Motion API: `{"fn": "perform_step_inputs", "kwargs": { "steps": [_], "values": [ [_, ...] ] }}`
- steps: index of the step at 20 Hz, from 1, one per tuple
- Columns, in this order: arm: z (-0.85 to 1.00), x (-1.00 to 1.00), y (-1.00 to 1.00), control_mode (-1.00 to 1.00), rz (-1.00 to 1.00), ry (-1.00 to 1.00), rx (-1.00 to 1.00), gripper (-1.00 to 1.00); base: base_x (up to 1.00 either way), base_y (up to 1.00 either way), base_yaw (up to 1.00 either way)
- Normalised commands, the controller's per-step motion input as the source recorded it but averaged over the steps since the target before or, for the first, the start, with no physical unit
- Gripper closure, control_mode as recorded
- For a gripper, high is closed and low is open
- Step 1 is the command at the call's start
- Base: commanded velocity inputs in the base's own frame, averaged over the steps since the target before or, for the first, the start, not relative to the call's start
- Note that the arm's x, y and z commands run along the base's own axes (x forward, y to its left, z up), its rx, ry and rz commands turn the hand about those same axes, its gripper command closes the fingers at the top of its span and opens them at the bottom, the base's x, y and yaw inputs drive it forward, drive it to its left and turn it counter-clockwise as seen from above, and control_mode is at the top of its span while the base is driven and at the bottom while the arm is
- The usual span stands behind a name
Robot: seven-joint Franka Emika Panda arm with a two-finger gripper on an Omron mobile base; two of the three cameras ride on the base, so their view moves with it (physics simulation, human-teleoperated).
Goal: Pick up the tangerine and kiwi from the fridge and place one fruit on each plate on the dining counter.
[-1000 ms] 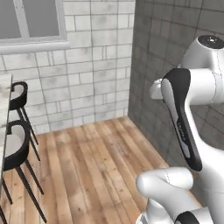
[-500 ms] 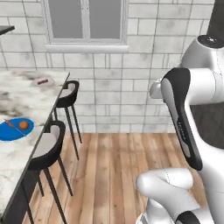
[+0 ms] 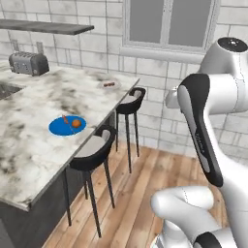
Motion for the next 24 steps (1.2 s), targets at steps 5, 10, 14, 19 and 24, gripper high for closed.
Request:
{"fn": "perform_step_inputs", "kwargs": {
  "steps": [5, 10, 14, 19, 24],
  "values": [
    [0.00, 0.00, 0.00, 1.00, 0.00, 0.00, 0.00, 1.00, 0.29, -0.44, 0.59],
    [0.00, 0.00, 0.00, 1.00, 0.00, 0.00, 0.00, 1.00, 0.67, -0.98, 0.27],
    [0.00, 0.00, 0.00, 1.00, 0.00, 0.00, 0.00, 1.00, 0.72, -1.00, 0.13],
    [0.00, 0.00, 0.00, 1.00, 0.00, 0.00, 0.00, 1.00, 0.85, -1.00, 0.21],
    [0.00, 0.00, 0.00, 1.00, 0.00, 0.00, 0.00, 1.00, 0.74, -0.72, 0.45]
  ]
}}
